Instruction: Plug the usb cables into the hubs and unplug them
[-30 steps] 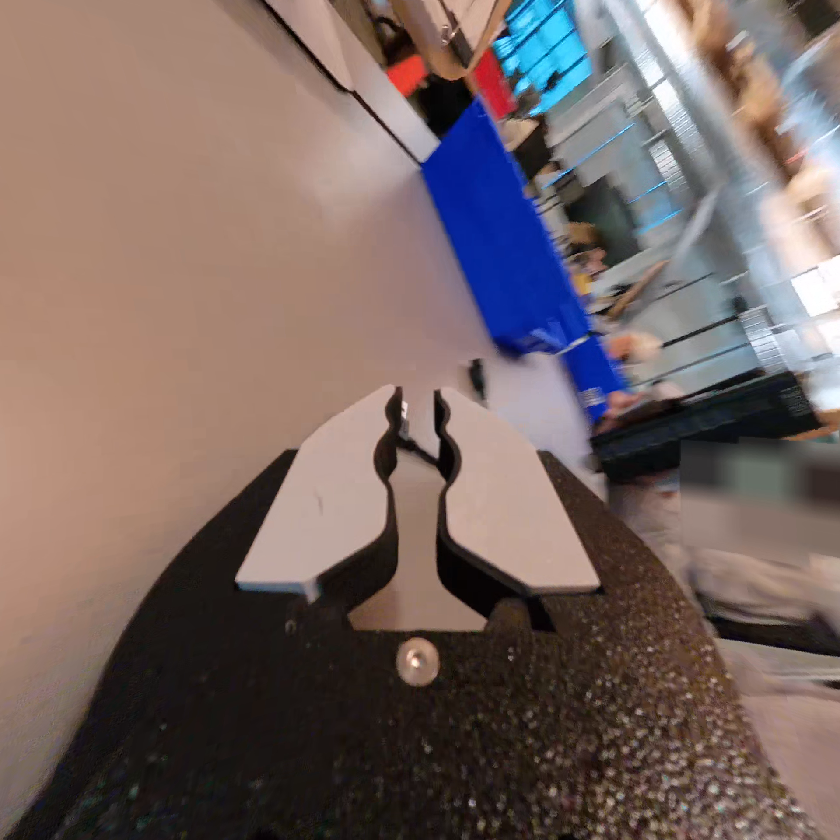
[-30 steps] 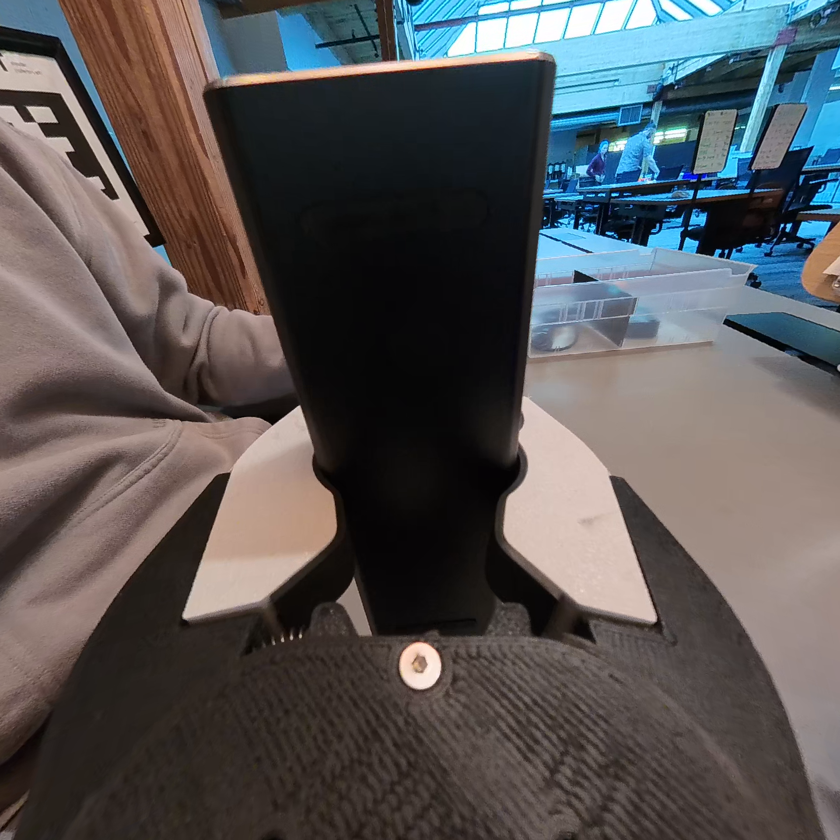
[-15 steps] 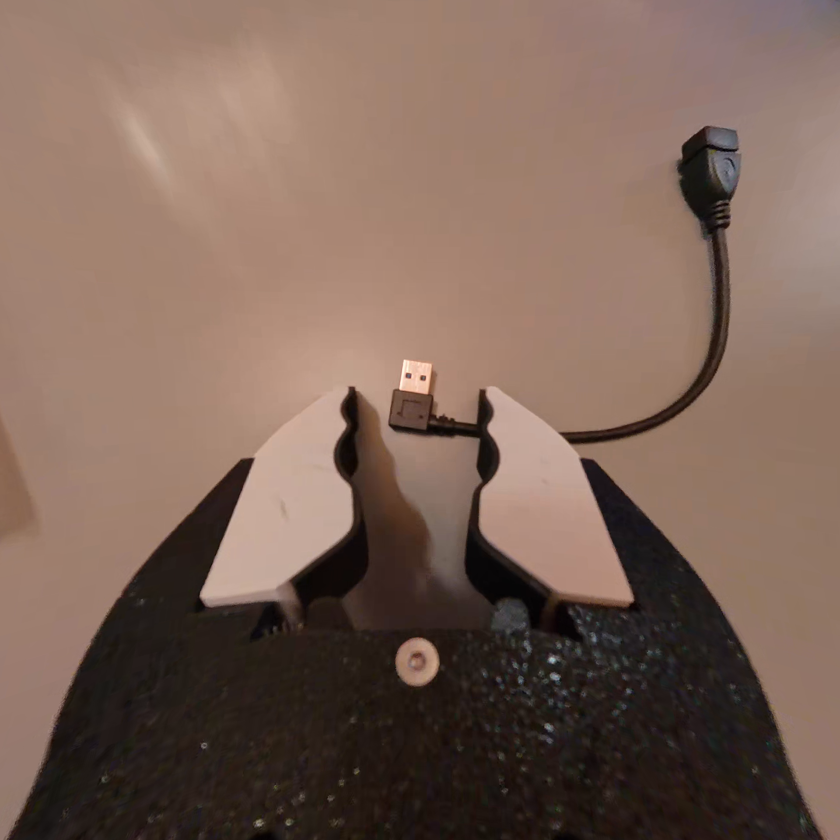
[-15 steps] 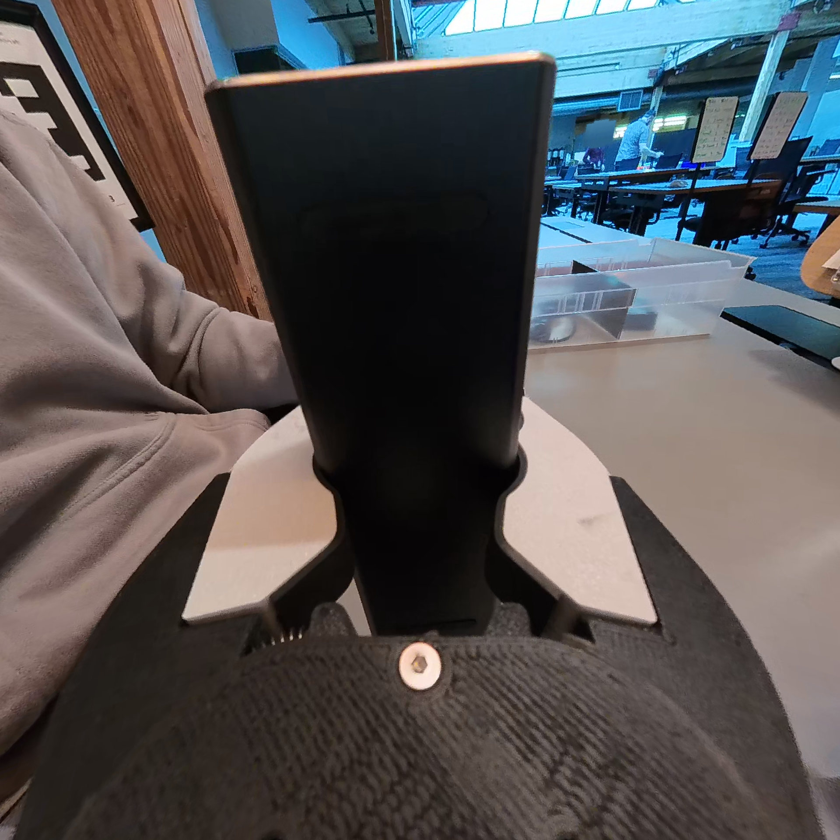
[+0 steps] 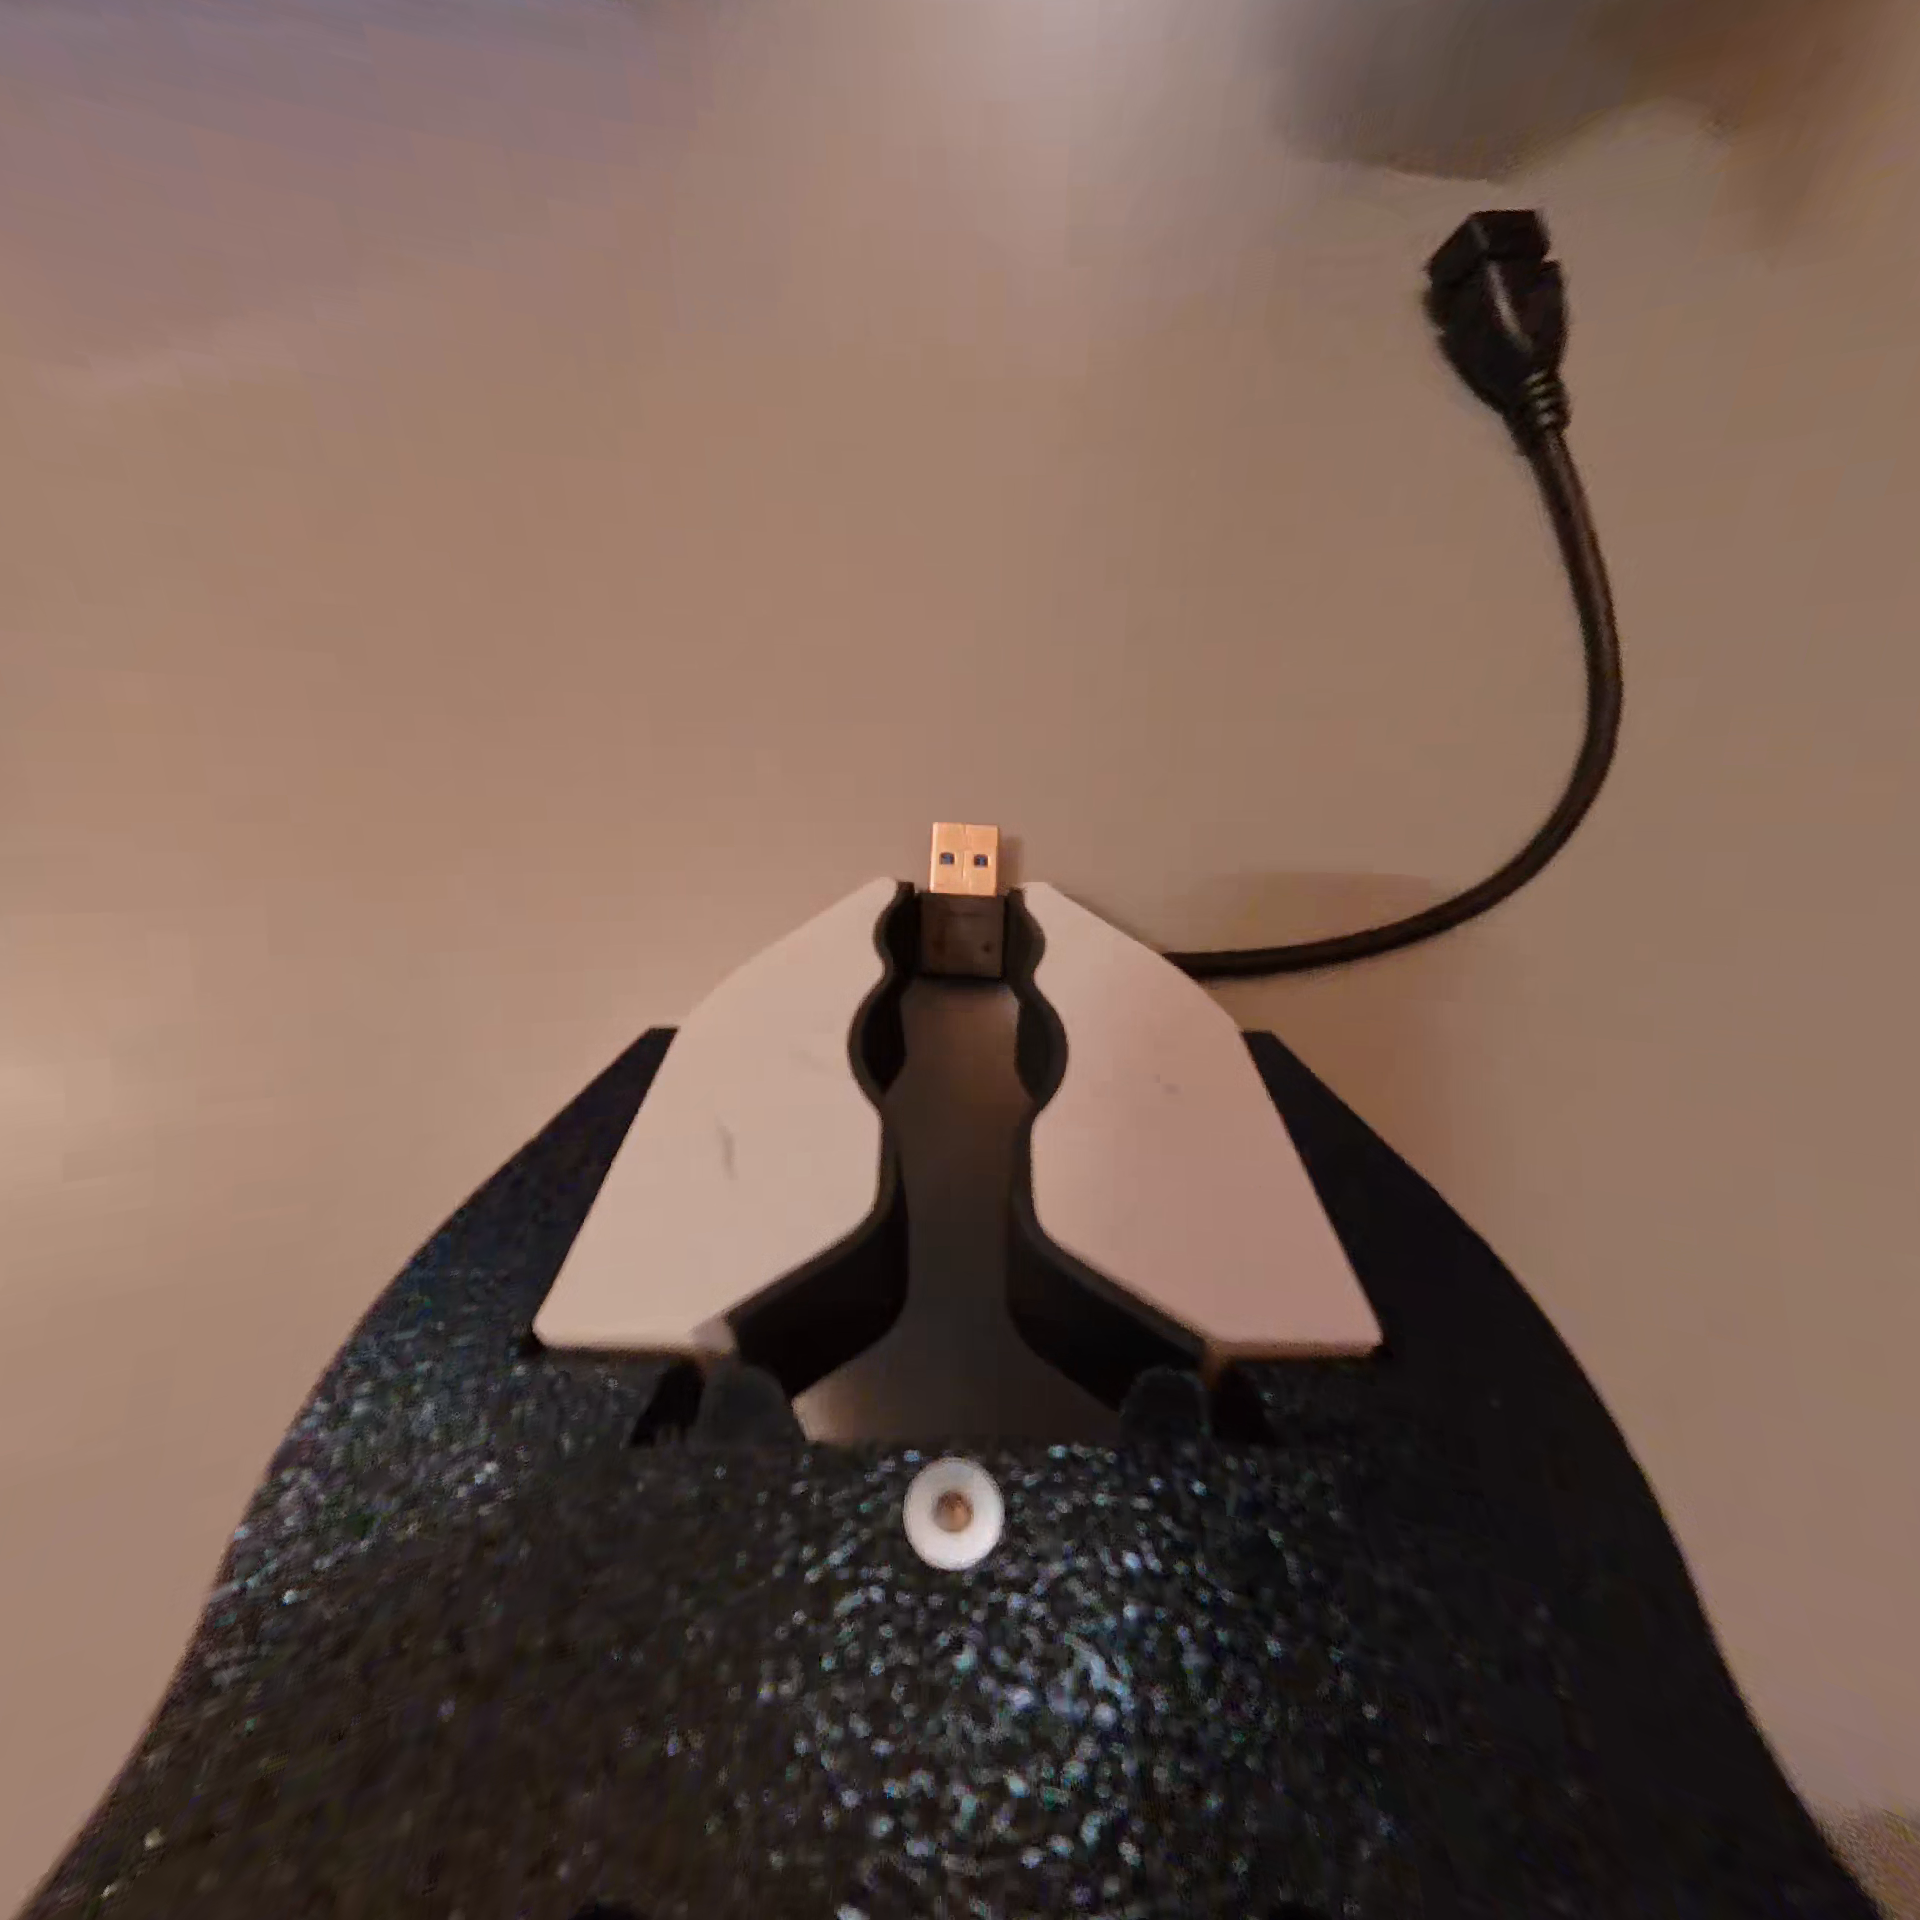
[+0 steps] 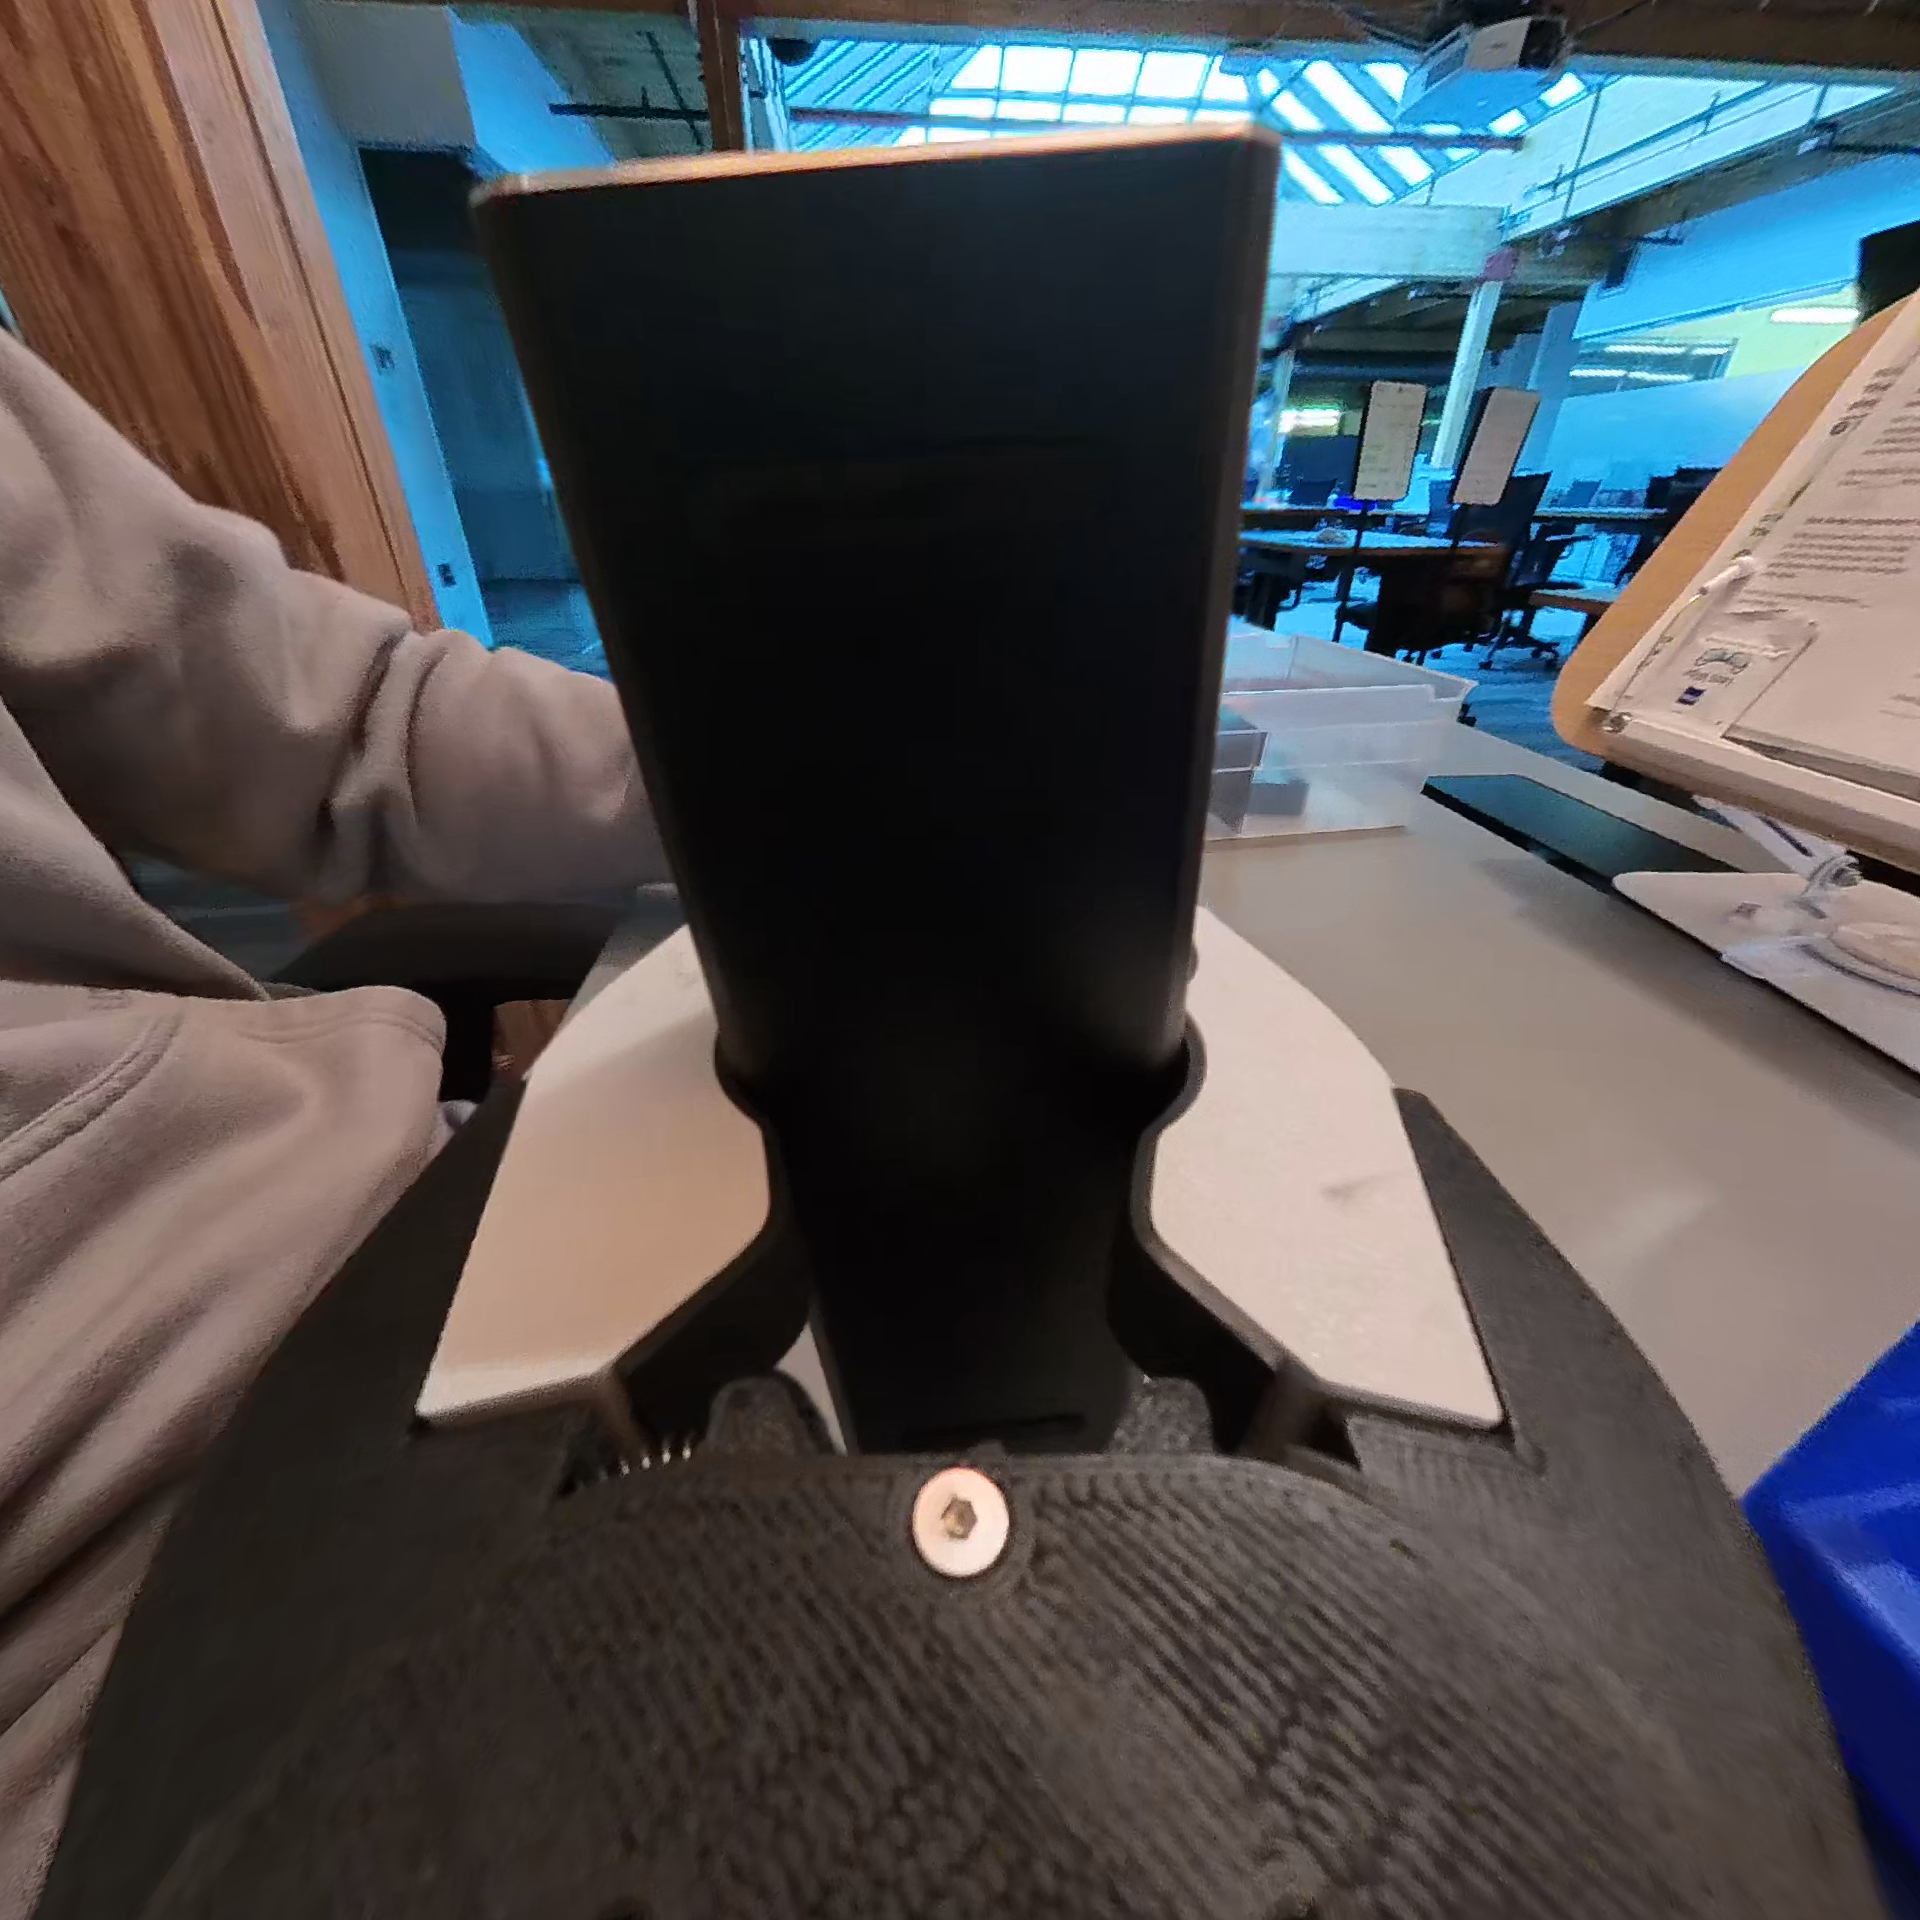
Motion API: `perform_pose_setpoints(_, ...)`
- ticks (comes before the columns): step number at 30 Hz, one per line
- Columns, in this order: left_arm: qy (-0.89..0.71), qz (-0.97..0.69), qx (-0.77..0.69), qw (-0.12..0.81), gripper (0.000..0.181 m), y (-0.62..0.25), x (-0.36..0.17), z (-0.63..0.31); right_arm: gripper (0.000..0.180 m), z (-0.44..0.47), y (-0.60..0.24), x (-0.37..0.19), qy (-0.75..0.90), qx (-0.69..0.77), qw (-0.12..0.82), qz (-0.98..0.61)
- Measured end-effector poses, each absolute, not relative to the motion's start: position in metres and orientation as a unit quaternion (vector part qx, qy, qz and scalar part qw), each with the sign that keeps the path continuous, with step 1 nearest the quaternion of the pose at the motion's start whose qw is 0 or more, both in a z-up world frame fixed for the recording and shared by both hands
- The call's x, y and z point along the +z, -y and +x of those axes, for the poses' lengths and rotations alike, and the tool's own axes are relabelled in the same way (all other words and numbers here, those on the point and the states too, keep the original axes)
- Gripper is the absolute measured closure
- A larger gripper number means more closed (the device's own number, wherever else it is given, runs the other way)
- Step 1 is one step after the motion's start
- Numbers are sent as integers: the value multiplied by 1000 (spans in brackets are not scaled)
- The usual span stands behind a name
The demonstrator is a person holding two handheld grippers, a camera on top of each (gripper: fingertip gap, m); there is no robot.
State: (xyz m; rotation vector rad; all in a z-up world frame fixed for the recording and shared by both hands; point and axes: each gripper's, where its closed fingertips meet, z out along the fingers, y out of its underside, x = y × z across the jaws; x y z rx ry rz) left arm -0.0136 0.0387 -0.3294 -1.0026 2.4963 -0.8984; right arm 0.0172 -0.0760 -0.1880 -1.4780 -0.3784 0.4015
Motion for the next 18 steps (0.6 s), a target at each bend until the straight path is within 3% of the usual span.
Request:
perform_pose_setpoints(1, -875, -341, -308, 151, 164, -34, -330, -9, 106, 19, 76, -188, 167, 178, 707, -663)
perform_pose_setpoints(13, -893, -311, -280, 165, 147, -31, -319, -7, 105, 35, 80, -184, 117, 198, 737, -635)
perform_pose_setpoints(18, -891, -313, -284, 162, 148, -33, -318, -10, 106, 36, 79, -186, 119, 187, 728, -648)
